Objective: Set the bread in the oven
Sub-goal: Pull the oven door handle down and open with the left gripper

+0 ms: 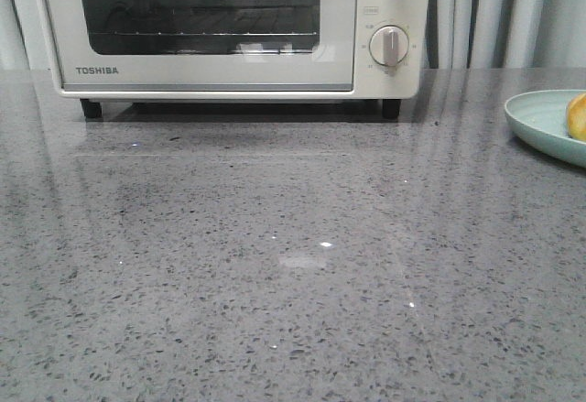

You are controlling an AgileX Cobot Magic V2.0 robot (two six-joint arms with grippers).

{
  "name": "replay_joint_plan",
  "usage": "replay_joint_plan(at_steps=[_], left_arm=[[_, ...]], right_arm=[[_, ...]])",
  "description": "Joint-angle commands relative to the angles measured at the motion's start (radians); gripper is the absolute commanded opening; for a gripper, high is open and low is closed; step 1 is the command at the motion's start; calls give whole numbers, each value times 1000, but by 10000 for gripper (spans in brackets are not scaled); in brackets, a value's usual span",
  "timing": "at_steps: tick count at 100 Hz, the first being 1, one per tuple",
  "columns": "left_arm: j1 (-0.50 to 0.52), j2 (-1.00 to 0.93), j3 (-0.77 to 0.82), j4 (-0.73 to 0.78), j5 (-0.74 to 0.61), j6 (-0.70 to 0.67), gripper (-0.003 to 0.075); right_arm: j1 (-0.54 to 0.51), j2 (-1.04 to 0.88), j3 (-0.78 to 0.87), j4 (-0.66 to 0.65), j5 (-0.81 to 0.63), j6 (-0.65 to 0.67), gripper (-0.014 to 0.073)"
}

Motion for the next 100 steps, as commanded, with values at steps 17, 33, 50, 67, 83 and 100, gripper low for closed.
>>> replay_joint_plan(at_steps=[17,33,50,67,83,100], left_arm=[[-8,5,-54,-1,-66,-8,-21],[-8,15,-54,-1,-3,-8,-21],[-8,23,-52,-1,81,-8,-21],[-18,-8,19,-13,87,-8,-21],[-32,-130,165,-47,79,-8,-21],[-32,-399,356,-101,87,-8,-22]], right_arm=[[2,16,-37,6,-59,-4,-53],[2,16,-43,6,-59,-4,-53],[2,16,-46,6,-59,-4,-53],[2,16,-46,6,-30,-4,-53],[2,16,-46,6,-16,-4,-53],[2,16,-46,6,63,-4,-53]])
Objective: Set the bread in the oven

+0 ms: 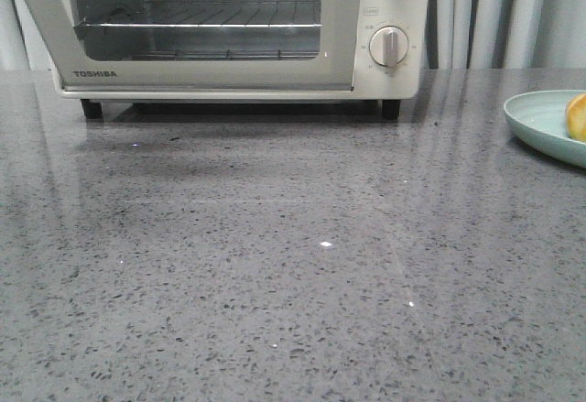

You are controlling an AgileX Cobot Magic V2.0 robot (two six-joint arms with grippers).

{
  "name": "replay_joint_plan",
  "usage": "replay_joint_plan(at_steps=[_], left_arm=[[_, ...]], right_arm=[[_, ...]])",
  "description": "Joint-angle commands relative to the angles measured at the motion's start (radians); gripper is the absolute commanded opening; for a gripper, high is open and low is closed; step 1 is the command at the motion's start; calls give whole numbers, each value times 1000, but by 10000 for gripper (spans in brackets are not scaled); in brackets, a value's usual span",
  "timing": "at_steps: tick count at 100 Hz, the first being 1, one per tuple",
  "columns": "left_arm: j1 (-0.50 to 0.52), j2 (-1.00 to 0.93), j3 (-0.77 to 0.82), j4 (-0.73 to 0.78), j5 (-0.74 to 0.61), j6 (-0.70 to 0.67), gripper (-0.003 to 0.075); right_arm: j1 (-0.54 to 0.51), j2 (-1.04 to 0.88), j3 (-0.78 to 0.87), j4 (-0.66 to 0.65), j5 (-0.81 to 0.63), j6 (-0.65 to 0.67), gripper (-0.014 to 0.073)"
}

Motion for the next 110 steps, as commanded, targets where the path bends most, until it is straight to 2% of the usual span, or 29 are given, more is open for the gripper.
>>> replay_joint_plan(at_steps=[1,14,35,48,53,59,71,79,110], left_arm=[[-5,-170,59,-39,-23,-8,-22],[-10,-428,129,-44,65,-8,-22],[0,-813,132,67,214,-8,-22],[37,-972,132,110,312,-8,-22],[58,-1022,132,127,355,-8,-22],[78,-1051,132,139,393,-8,-22],[113,-1072,132,143,476,-8,-21],[125,-1072,132,143,498,-8,-21],[125,-1072,132,147,488,-8,-21]], right_arm=[[2,16,-36,6,-12,-4,-53],[2,16,-36,6,50,-4,-53],[2,54,-37,0,3,-4,-52],[2,146,-47,-24,-13,-4,-38],[2,193,-72,-57,0,-4,-6],[2,249,-108,-88,13,-4,55],[2,379,-213,-134,29,-4,296],[2,450,-280,-150,44,-4,388],[-2,750,-494,-196,118,-4,393]])
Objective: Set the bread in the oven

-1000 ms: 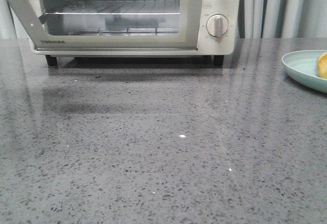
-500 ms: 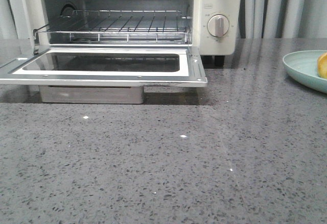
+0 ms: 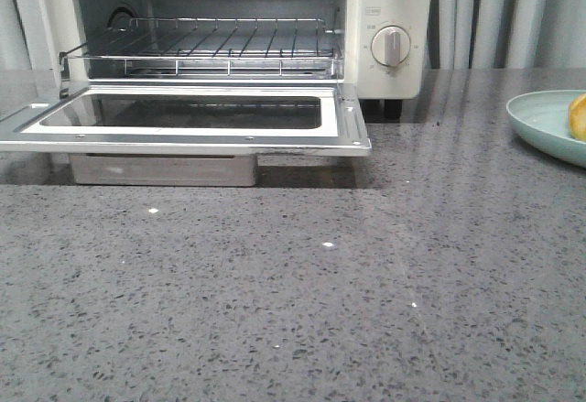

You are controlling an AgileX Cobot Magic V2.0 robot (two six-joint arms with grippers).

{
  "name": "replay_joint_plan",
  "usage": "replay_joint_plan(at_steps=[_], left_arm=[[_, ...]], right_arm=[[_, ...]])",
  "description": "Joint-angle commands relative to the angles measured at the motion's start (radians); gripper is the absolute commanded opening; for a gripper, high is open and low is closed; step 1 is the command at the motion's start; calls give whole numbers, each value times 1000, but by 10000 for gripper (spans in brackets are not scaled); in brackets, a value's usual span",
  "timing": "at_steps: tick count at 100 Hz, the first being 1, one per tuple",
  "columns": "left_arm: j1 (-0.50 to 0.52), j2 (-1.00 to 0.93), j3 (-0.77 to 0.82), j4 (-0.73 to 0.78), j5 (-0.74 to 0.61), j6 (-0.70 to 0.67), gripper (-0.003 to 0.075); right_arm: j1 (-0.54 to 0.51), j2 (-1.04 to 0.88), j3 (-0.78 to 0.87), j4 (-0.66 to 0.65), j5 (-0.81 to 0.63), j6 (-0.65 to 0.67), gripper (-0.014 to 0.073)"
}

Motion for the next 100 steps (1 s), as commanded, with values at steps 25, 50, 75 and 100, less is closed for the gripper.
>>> replay_joint_plan(at_steps=[25,50,75,100], left_arm=[[3,16,-26,6,-76,-8,-21],[3,16,-26,6,-76,-8,-21],[3,16,-26,6,-76,-8,-21],[3,16,-26,6,-76,-8,-21]], right_arm=[[-2,242,-198,-57,34,-4,393],[-2,337,-227,-115,43,-4,393],[-2,400,-227,-132,53,-4,393],[-2,446,-227,-174,55,-4,393]])
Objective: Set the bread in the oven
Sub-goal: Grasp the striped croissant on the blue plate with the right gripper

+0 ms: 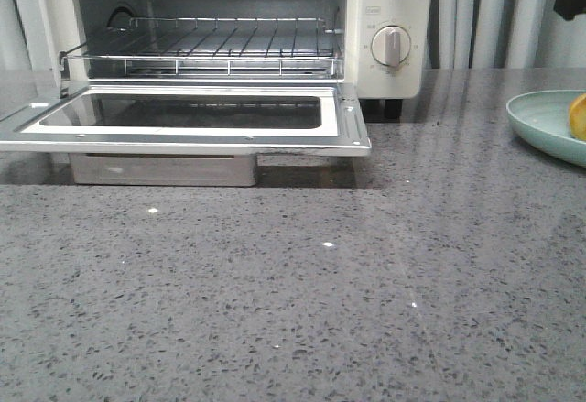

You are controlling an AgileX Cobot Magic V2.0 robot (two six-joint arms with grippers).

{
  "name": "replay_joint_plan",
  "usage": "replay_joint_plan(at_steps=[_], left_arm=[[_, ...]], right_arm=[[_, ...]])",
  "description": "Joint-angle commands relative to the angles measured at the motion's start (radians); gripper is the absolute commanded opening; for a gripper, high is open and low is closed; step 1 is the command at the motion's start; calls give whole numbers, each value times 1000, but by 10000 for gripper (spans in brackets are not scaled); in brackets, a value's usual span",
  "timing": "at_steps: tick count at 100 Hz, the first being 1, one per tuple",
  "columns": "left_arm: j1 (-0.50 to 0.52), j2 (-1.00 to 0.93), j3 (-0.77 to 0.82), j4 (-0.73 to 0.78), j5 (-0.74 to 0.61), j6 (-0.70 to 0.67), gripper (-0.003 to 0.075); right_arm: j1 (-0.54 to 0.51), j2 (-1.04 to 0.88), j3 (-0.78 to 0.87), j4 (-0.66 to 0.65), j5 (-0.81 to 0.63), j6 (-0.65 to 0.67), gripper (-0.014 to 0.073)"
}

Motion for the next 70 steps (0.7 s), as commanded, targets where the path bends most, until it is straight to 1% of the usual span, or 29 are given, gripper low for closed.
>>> replay_joint_plan(at_steps=[1,26,36,50,57,67,70], left_arm=[[3,16,-26,3,-76,-8,-21],[3,16,-26,7,-76,-8,-21],[3,16,-26,11,-76,-8,-21],[3,16,-26,11,-76,-8,-21],[3,16,-26,11,-78,-8,-21],[3,16,-27,11,-78,-8,-21],[3,16,-27,11,-78,-8,-21]], right_arm=[[-2,-24,-34,-29,-20,-4,393],[-2,16,-34,-43,-22,-4,388],[-2,39,-34,-45,-13,-4,342],[-2,49,-34,-45,-12,-4,227],[-2,47,-34,-45,-10,-4,132],[-2,47,-34,-45,0,-4,-61],[-2,47,-34,-45,7,-4,-73]])
